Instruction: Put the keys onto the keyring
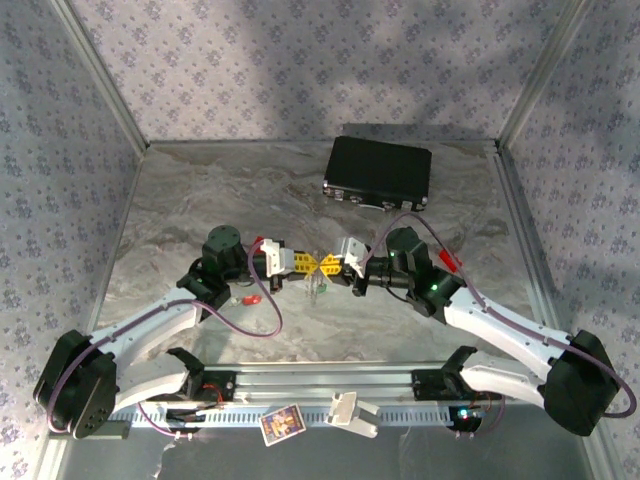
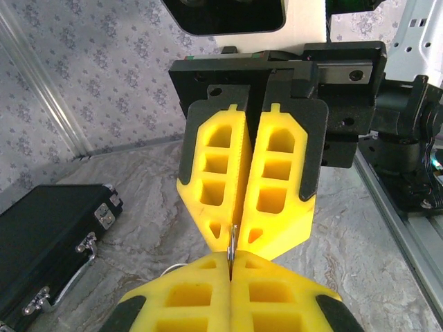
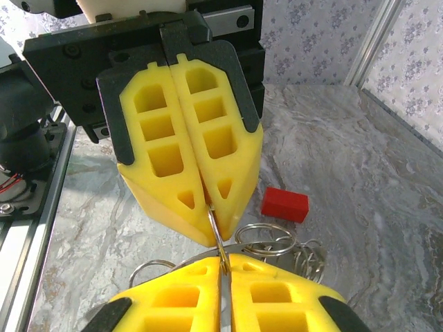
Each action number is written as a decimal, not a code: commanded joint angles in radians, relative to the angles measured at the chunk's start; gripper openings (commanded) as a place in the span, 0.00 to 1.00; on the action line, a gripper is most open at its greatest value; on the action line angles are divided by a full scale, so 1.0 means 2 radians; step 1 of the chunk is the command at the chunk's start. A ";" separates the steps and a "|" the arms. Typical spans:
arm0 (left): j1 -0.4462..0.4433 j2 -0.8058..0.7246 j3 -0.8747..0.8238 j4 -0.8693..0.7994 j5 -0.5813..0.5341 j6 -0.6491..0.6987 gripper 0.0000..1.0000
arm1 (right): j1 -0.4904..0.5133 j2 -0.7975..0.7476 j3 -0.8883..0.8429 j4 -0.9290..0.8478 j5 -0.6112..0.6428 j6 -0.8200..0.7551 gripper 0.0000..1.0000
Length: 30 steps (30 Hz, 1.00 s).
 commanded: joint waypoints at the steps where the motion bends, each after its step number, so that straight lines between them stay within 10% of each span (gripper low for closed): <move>1: -0.005 -0.005 0.009 0.004 0.019 0.013 0.00 | 0.005 0.005 0.017 -0.009 -0.013 -0.003 0.09; 21: -0.006 -0.003 0.006 -0.073 -0.003 0.014 0.14 | 0.020 0.034 0.039 -0.055 -0.037 -0.028 0.00; 30: -0.006 -0.013 0.003 -0.084 -0.016 0.021 0.00 | 0.020 0.034 0.035 -0.057 -0.026 -0.026 0.00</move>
